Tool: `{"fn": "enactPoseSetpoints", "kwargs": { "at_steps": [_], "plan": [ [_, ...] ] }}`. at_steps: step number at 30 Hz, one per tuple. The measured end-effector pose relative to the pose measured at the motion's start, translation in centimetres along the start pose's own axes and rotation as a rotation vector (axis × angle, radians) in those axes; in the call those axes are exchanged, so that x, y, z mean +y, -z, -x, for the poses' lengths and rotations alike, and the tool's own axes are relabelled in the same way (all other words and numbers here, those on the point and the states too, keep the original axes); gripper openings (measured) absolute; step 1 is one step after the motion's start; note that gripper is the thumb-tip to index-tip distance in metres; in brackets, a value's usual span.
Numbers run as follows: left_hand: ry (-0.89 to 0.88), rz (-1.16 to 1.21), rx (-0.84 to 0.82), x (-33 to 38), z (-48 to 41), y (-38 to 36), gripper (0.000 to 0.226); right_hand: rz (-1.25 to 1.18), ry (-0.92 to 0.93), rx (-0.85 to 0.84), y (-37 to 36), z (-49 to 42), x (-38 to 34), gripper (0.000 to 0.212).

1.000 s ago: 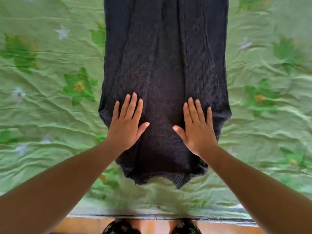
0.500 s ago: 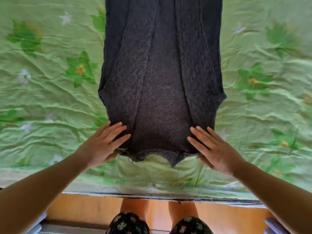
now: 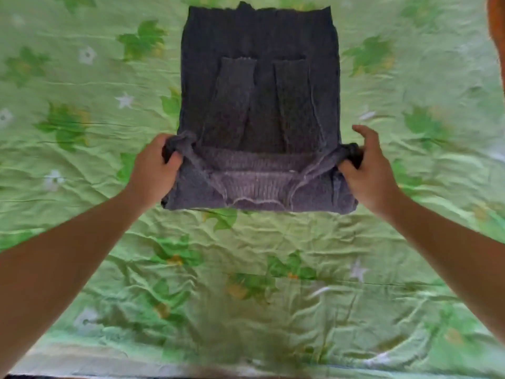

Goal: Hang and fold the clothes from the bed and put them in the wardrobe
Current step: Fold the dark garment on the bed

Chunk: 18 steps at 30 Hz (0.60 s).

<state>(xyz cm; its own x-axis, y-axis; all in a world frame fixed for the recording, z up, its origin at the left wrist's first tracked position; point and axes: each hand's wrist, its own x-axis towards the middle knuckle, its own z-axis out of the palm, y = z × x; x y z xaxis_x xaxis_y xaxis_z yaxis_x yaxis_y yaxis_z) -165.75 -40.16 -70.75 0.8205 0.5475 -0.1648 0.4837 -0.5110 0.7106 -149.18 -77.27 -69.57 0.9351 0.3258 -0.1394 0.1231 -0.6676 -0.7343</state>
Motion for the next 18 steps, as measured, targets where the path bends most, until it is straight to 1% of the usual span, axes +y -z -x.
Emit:
{"fn": "enactPoseSetpoints", "kwargs": {
  "at_steps": [1,2,3,4,5,6,7,8,9,10,11,12,14,15,16,18],
  "plan": [
    [0.056,0.007,0.032,0.7,-2.6,0.2,0.040,0.007,-0.067,0.046,0.5,-2.7,-0.4,0.064],
    [0.123,-0.015,0.038,1.1,-4.7,0.3,0.047,0.079,-0.130,0.062,0.8,-4.9,-0.5,0.066],
    [0.170,-0.098,0.035,1.3,-5.9,0.0,0.053,0.227,-0.151,0.055,0.9,-6.0,-0.6,0.067],
    [0.157,-0.213,0.032,1.5,-6.3,-0.6,0.057,0.406,-0.105,0.045,0.5,-6.2,-0.8,0.063],
    [0.072,-0.320,0.035,1.9,-5.8,-1.2,0.057,0.551,0.004,0.036,-0.2,-5.7,-1.0,0.058],
    [-0.061,-0.394,0.032,2.2,-4.7,-1.8,0.056,0.636,0.143,-0.009,-1.1,-4.5,-1.0,0.053],
    [-0.203,-0.447,0.000,2.3,-3.2,-2.4,0.055,0.705,0.273,-0.108,-2.0,-3.0,-0.9,0.054],
    [-0.321,-0.519,-0.061,1.9,-1.6,-2.9,0.058,0.798,0.368,-0.243,-2.8,-1.4,-0.4,0.059],
    [-0.399,-0.623,-0.148,1.3,-0.1,-3.3,0.066,0.908,0.414,-0.373,-3.5,0.0,0.3,0.066],
    [-0.446,-0.742,-0.244,0.5,1.0,-3.5,0.075,0.994,0.416,-0.446,-4.0,1.0,1.2,0.070],
    [-0.461,-0.841,-0.314,-0.6,1.8,-3.6,0.080,1.031,0.395,-0.444,-4.3,1.5,2.0,0.070],
    [-0.457,-0.895,-0.334,-1.4,2.0,-3.6,0.081,1.027,0.374,-0.396,-4.3,1.5,2.5,0.068],
    [-0.438,-0.909,-0.281,-2.3,1.9,-3.7,0.073,1.033,0.360,-0.289,-4.8,1.3,2.7,0.055],
    [-0.442,-0.902,-0.257,-2.4,1.8,-3.9,0.069,1.047,0.368,-0.264,-5.1,1.2,2.7,0.047],
    [-0.441,-0.889,-0.251,-2.3,1.7,-4.1,0.064,1.051,0.369,-0.271,-5.3,1.1,2.6,0.042],
    [-0.426,-0.857,-0.268,-2.0,2.0,-4.1,0.057,1.036,0.347,-0.330,-5.4,1.1,2.2,0.038]
  ]
}}
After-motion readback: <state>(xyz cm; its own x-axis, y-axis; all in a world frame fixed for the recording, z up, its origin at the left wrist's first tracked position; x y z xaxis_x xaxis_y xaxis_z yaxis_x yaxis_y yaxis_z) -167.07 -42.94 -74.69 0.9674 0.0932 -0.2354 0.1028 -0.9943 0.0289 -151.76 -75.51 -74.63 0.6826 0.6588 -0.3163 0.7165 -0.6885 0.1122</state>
